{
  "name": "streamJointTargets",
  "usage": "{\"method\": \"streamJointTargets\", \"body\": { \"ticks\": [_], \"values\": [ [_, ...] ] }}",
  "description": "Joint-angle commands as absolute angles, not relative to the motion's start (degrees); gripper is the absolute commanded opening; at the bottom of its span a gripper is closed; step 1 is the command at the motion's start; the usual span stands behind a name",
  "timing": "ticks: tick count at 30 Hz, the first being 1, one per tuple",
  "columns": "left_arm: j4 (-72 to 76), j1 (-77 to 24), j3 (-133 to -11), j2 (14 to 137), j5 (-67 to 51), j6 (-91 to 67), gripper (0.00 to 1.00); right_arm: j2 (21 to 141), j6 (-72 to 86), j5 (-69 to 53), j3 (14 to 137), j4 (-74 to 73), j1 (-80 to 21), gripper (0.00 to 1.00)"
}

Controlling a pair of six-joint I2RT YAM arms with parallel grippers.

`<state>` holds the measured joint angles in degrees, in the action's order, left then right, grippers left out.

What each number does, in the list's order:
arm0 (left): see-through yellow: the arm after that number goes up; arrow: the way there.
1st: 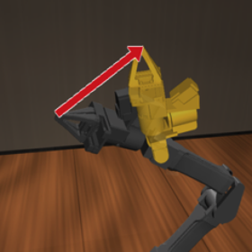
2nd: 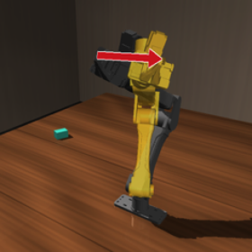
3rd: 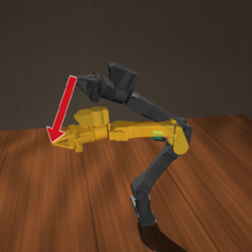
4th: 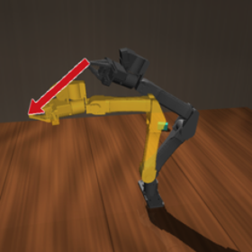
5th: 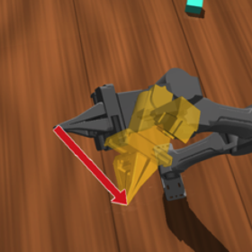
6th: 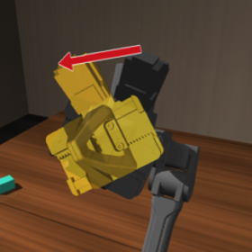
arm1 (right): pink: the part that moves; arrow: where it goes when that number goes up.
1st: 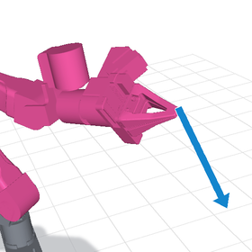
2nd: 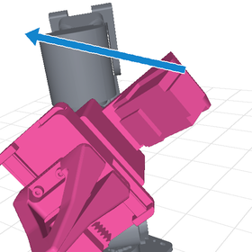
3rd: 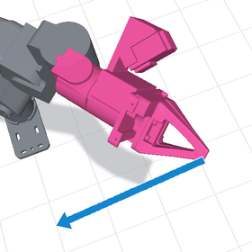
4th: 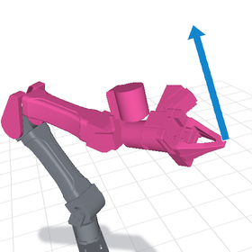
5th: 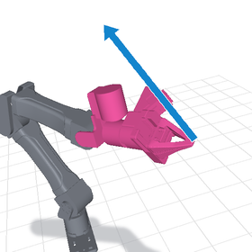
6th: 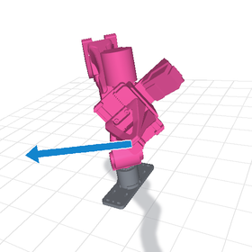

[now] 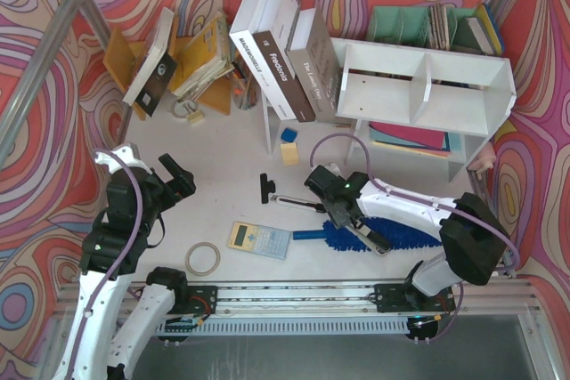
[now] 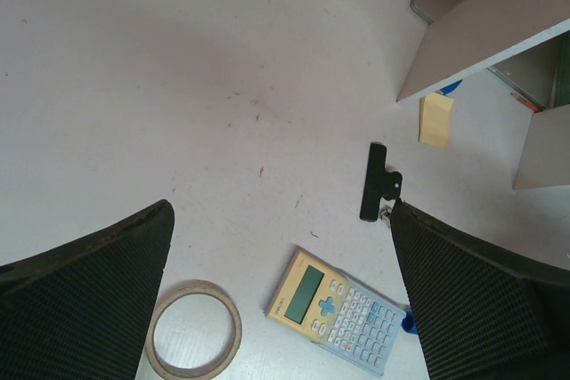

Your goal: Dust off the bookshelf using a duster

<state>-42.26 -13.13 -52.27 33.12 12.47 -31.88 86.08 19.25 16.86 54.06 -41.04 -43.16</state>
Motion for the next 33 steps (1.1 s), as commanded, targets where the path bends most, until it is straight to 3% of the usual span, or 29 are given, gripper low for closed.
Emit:
{"method": "streamJointTargets", "body": {
  "ticks": [1,15,33],
  "values": [
    [-41.39,-12.72,-51.43,33.04,12.83,-31.38,0.98,87.38,17.95,19.68,55.76,-42.64,-42.93,0.42],
    [-41.21,-12.23,-51.50,33.31,12.22,-31.55,0.98,87.67,15.02,20.79,58.56,-42.89,-42.97,0.27],
    [-41.31,-12.13,-51.39,32.92,12.57,-31.55,0.98,88.64,8.75,23.95,64.92,-42.39,-45.02,0.20]
  ]
}}
